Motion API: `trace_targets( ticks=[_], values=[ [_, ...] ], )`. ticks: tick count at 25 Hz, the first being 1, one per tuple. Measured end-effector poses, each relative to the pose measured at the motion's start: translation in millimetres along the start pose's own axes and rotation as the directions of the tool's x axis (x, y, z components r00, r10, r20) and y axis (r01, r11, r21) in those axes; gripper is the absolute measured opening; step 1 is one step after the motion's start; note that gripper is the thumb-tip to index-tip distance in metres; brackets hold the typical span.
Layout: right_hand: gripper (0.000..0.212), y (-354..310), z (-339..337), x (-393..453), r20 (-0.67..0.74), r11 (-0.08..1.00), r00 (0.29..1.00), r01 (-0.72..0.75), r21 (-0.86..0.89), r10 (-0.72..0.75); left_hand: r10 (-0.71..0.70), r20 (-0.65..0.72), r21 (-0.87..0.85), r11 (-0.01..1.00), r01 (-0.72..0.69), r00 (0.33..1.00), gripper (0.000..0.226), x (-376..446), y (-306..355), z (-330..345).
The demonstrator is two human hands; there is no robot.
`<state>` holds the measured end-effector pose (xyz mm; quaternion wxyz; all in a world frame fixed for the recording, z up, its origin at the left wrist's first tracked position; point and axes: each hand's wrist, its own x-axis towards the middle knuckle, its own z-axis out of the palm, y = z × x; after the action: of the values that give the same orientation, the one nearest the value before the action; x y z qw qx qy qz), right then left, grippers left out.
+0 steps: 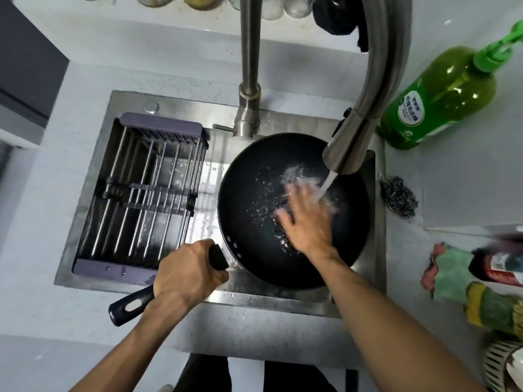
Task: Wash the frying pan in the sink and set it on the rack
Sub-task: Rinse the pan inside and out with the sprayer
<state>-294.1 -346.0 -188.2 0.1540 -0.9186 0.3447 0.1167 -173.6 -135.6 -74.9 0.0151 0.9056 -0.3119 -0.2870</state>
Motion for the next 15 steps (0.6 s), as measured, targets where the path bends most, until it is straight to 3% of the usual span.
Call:
trace_targets(
  ticks=[1,2,3,4,5,6,8,10,11,13,15],
  values=[
    [0.070,1.9,-2.1,5.2,-0.042,0.991,0.991,-0.130,0.017,0.130,-0.002,-0.002,0.010,1.000,0.002,1.000,0.033,-1.9,-2.0,-1.2],
    [0.070,-1.6,3.2,6.1,-0.073,0.995,0.993,-0.096,0.025,0.097,0.001,0.004,0.020,1.000,-0.001,1.000,0.033,-3.4,-3.6,-2.1],
    [0.068,-12.8,12.4,5.2,-0.065,0.996,0.994,0.089,0.024,-0.088,0.009,0.011,0.032,0.999,-0.009,1.000,0.033,-4.0,-5.3,-2.4],
    [0.067,-20.1,21.0,8.5,-0.064,0.952,0.950,0.305,-0.032,-0.306,0.015,0.021,0.036,0.999,-0.016,1.000,0.033,-4.1,-7.5,-3.5],
    [0.067,-18.3,22.6,14.7,-0.062,0.913,0.911,0.406,-0.034,-0.407,0.022,0.037,0.038,0.999,-0.024,0.999,0.033,-4.6,-10.0,-4.7],
    [0.068,-10.9,20.9,21.6,-0.062,0.930,0.928,0.368,0.002,-0.367,0.028,0.055,0.033,0.999,-0.030,0.998,0.032,-5.9,-11.6,-5.6],
    [0.068,3.4,18.7,30.0,-0.060,0.991,0.995,0.091,0.099,-0.086,0.021,0.071,0.000,1.000,-0.021,0.997,0.030,-9.8,-13.1,-4.5],
    [0.069,-13.5,16.4,30.6,-0.086,0.979,0.983,-0.147,0.140,0.160,0.016,0.064,-0.045,0.999,-0.013,0.998,0.029,-14.2,-8.9,-0.9],
    [0.072,-37.7,14.6,30.5,-0.093,0.960,0.973,-0.188,0.208,0.210,0.026,0.057,-0.056,0.998,-0.023,0.998,0.028,-17.5,-7.1,2.1],
    [0.077,-84.5,-0.2,32.4,-0.025,0.859,0.979,-0.167,0.483,0.205,0.053,0.056,-0.050,0.998,-0.050,0.997,0.028,-22.4,-5.0,6.8],
    [0.076,-105.2,-4.8,24.6,0.131,0.792,0.989,-0.028,0.610,-0.066,0.007,0.063,-0.062,0.998,-0.003,0.998,0.028,-20.9,-7.7,7.1]
  ],
)
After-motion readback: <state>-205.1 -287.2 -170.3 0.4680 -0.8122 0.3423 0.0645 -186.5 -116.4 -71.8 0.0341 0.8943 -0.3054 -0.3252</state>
